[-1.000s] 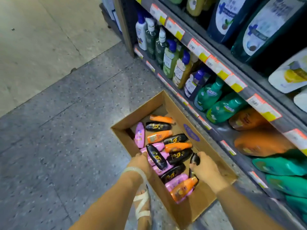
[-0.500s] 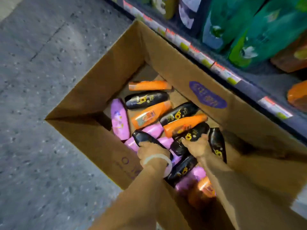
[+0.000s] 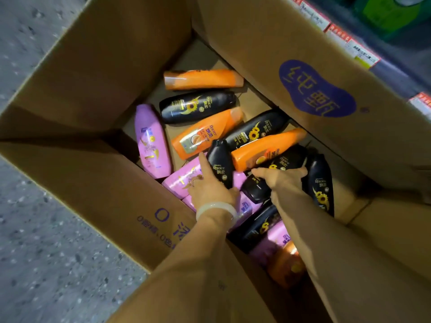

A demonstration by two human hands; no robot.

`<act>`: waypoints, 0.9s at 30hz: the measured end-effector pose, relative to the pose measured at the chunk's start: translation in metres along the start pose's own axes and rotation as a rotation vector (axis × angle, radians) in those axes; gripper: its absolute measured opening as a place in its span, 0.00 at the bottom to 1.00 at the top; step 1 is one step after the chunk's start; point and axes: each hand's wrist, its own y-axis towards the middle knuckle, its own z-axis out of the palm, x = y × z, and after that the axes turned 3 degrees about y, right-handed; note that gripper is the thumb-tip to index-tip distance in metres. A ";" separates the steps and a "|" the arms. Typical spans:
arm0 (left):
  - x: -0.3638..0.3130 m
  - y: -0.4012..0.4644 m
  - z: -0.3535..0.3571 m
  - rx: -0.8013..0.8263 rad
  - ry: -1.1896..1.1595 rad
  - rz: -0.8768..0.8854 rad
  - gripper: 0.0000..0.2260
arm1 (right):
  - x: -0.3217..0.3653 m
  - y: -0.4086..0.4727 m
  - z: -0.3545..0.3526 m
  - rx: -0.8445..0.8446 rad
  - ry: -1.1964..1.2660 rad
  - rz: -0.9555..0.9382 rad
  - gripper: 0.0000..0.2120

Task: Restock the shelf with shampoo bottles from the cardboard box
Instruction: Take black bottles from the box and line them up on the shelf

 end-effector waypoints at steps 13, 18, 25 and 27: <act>-0.032 -0.085 -0.074 -0.089 -0.367 0.246 0.23 | 0.016 -0.134 -0.096 0.267 0.161 -0.459 0.31; -0.093 -0.160 -0.171 -0.210 -0.394 0.430 0.24 | 0.077 -0.232 -0.159 0.260 0.209 -0.612 0.32; -0.177 -0.311 -0.301 -0.215 -0.452 0.646 0.25 | 0.167 -0.398 -0.276 0.145 0.323 -0.851 0.32; -0.203 -0.359 -0.337 -0.210 -0.452 0.726 0.24 | 0.185 -0.445 -0.313 0.129 0.367 -0.909 0.31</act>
